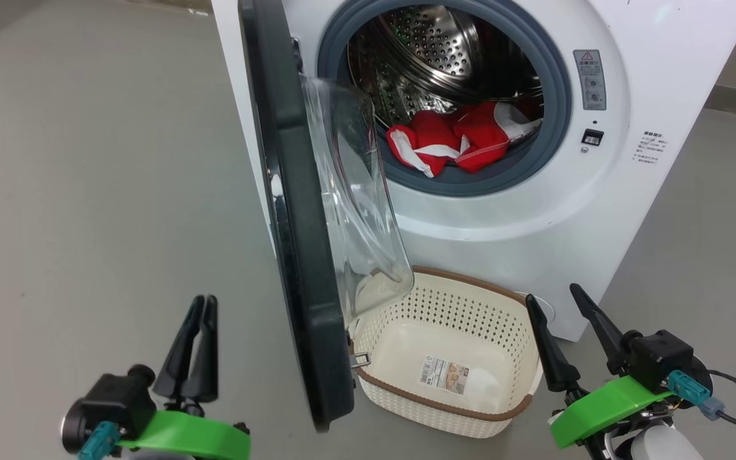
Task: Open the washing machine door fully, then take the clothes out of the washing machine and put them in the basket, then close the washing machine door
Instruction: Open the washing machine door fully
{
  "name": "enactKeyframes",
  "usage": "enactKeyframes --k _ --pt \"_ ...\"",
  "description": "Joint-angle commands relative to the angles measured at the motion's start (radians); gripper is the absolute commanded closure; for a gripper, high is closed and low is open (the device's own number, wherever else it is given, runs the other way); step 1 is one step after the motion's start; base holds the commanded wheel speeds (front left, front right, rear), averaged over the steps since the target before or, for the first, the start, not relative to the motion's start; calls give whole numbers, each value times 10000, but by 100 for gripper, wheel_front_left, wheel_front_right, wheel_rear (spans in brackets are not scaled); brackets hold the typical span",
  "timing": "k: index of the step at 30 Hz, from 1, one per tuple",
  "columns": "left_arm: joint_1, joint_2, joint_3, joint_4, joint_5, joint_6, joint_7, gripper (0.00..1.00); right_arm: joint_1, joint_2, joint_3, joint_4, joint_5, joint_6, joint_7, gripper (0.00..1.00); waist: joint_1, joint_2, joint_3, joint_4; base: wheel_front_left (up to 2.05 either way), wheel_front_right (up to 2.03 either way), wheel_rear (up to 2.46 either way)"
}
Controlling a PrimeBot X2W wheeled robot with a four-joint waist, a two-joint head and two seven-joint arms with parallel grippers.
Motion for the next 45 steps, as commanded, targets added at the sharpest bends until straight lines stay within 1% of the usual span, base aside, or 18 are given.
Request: enactKeyframes --k 1,9,10,11,12,14,15,16,19,22,27,28,30,34,37,41,45 --pt "-344 104 367 -602 77 -24 -122 100 -102 21 202 -207 10 63 -64 0 0 0 13 4 0 0 0" --pt "-976 104 109 -2459 111 6 -122 100 -125 22 195 -194 26 63 -64 0 0 0 27 -5 0 0 0" --pt "-976 104 109 -2459 111 6 -122 100 -125 22 195 -194 26 63 -64 0 0 0 27 -5 0 0 0" --pt "-1160 104 -86 -2931 98 33 -122 100 -132 22 206 -189 36 63 -64 0 0 0 29 -25 0 0 0" --pt "-1160 104 -86 -2931 98 33 -122 100 -132 22 206 -189 36 63 -64 0 0 0 29 -25 0 0 0" --pt "-1333 104 -372 -3375 -21 83 -122 100 -144 22 223 -190 45 63 -64 0 0 0 40 -53 0 0 0" --pt "-1466 104 -738 -3712 -107 113 -122 100 -152 22 241 -188 53 63 -64 0 0 0 49 -88 0 0 0" --pt "-1466 104 -738 -3712 -107 113 -122 100 -152 22 241 -188 53 63 -64 0 0 0 49 -88 0 0 0" --pt "-1570 104 -1342 -3944 -216 69 -122 100 -157 22 228 -196 77 63 -64 0 0 0 59 -160 0 0 0" --pt "-1544 104 -2033 -3796 -394 0 -50 100 -150 22 165 -223 139 63 -64 0 0 0 65 -245 0 0 0" --pt "-1425 104 -3018 -3459 -937 5 745 100 -165 22 98 -238 203 63 -64 0 0 0 114 -364 0 0 0" --pt "-1350 104 -3292 -3363 -1296 147 1062 100 -170 22 89 -234 198 63 -64 0 0 0 147 -395 0 0 0" --pt "-1287 104 -3533 -3238 -1538 329 1400 100 -182 22 85 -225 191 63 -64 0 0 0 190 -419 0 0 0" --pt "-1224 104 -3874 -2883 -1690 742 2152 100 -223 22 76 -205 167 63 -64 0 0 0 265 -438 0 0 0" --pt "-1203 133 -3926 -2576 -1531 1121 2626 100 -252 22 81 -183 143 63 -64 0 0 0 310 -435 0 0 0" --pt "-1189 131 -3763 -2290 -1465 1632 2887 100 -259 22 72 -178 115 63 -65 0 0 0 339 -419 0 0 0" --pt "-1188 191 -3647 -2032 -1378 1972 3121 100 -222 22 65 -148 98 63 -65 0 0 0 347 -362 0 0 0"
